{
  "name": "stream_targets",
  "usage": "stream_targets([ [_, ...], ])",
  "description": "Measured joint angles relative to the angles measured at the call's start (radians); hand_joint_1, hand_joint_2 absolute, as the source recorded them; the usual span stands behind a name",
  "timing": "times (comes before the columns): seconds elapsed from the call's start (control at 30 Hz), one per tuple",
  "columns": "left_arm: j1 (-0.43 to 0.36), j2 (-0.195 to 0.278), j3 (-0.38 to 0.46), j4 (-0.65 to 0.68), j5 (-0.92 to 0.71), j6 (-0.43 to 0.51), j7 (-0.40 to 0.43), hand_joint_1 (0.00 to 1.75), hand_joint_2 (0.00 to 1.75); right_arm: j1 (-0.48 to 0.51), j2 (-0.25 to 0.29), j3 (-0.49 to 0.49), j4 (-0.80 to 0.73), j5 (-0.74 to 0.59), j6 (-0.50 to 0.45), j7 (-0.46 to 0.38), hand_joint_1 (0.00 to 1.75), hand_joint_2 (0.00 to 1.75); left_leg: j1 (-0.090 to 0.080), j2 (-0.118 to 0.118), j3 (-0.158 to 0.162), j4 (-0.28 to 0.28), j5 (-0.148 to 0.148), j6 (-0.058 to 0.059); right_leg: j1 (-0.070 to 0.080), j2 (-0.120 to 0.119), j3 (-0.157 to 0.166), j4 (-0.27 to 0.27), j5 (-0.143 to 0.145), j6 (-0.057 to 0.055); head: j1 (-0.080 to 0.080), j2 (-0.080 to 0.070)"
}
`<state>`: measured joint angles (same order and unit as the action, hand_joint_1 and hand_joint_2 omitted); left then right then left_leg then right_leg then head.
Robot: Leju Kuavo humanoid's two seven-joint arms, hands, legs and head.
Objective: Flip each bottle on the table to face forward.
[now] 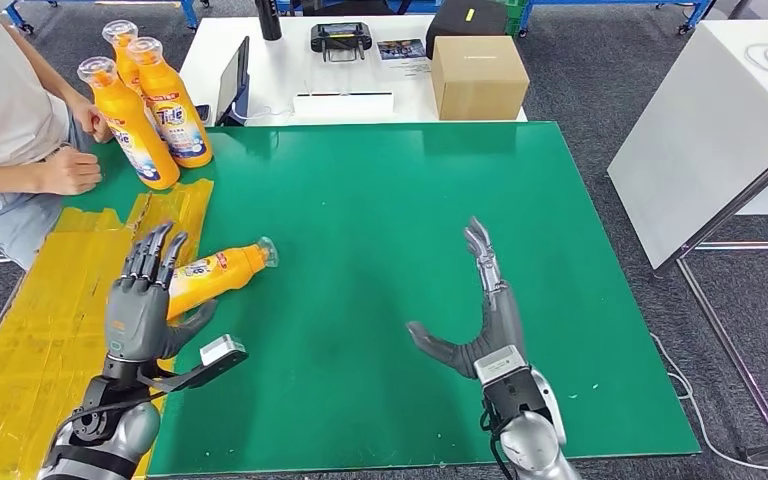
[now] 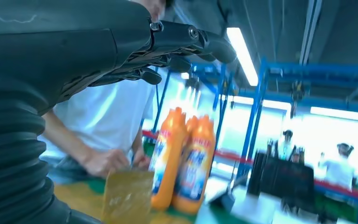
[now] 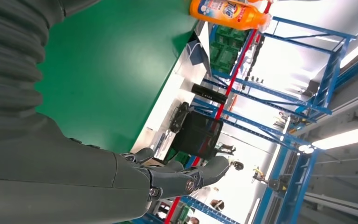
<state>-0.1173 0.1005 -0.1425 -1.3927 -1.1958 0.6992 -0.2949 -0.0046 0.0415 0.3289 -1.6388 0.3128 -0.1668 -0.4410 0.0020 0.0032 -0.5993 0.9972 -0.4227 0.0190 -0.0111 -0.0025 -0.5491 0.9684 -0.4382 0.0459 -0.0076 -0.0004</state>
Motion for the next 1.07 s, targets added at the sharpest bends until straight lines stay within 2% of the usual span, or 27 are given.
stream_targets([
  [0.27, 0.031, -0.105, 0.168, -0.128, -0.115, 0.0, -0.136, 0.0, 1.75, 0.01, -0.013, 0.0, 0.0, 0.004, -0.015, 0.0, 0.0, 1.75, 0.0, 0.0, 0.0, 0.0, 0.0, 0.0, 0.0, 0.0, 0.0, 0.0, 0.0, 0.0, 0.0, 0.0],
  [0.37, 0.039, -0.135, 0.2, -0.152, -0.013, -0.006, -0.191, 0.0, 1.75, 0.013, -0.016, 0.0, 0.0, 0.003, -0.019, -0.001, 0.0, 1.75, 0.0, 0.0, 0.0, 0.0, 0.0, 0.0, 0.0, 0.0, 0.0, 0.0, 0.0, 0.0, 0.0, 0.0],
  [0.43, 0.056, -0.141, 0.189, -0.168, 0.224, -0.068, -0.222, 0.0, 1.75, 0.02, -0.016, 0.0, -0.005, -0.011, -0.023, -0.006, 0.0, 1.75, 0.0, 0.0, 0.0, 0.0, 0.0, 0.0, 0.0, 0.0, 0.0, 0.0, 0.0, 0.0, 0.0, 0.0],
  [0.57, 0.12, -0.142, 0.118, -0.252, 0.992, -0.42, -0.212, 0.0, 1.75, 0.069, -0.013, -0.004, -0.049, -0.076, -0.009, -0.021, 0.0, 1.75, 0.0, 0.0, -0.001, 0.0, -0.001, 0.0, 0.0, 0.0, -0.001, 0.0, 0.0, 0.0, 0.0, 0.0],
  [0.63, 0.161, -0.143, 0.086, -0.287, 1.206, -0.55, -0.2, 0.0, 1.75, 0.112, -0.012, -0.013, -0.083, -0.115, 0.003, -0.025, 0.0, 1.75, 0.0, -0.001, -0.001, 0.0, -0.001, 0.0, 0.0, 0.0, -0.001, 0.0, -0.001, 0.0, 0.0, 0.0],
  [0.67, 0.182, -0.143, 0.071, -0.298, 1.241, -0.595, -0.194, 0.0, 1.75, 0.135, -0.013, -0.019, -0.099, -0.13, 0.006, -0.027, 0.0, 1.75, 0.0, -0.001, -0.002, 0.0, -0.002, 0.0, 0.0, 0.0, -0.002, 0.0, -0.001, 0.0, 0.0, 0.0],
  [0.77, 0.233, -0.144, 0.037, -0.309, 1.199, -0.662, -0.184, 0.0, 1.75, 0.195, -0.014, -0.042, -0.138, -0.156, 0.007, -0.029, 0.0, 1.75, 0.0, -0.001, -0.002, 0.0, -0.003, -0.001, 0.0, 0.0, -0.003, -0.001, -0.001, 0.0, 0.0, 0.0],
  [1.07, 0.279, -0.148, -0.009, -0.31, 1.182, -0.698, -0.147, 0.0, 1.75, 0.259, -0.015, -0.089, -0.173, -0.17, -0.004, 0.004, 0.0, 1.75, 0.0, -0.001, 0.0, 0.0, -0.003, -0.001, 0.0, 0.0, -0.002, -0.001, -0.001, 0.0, 0.0, 0.0],
])
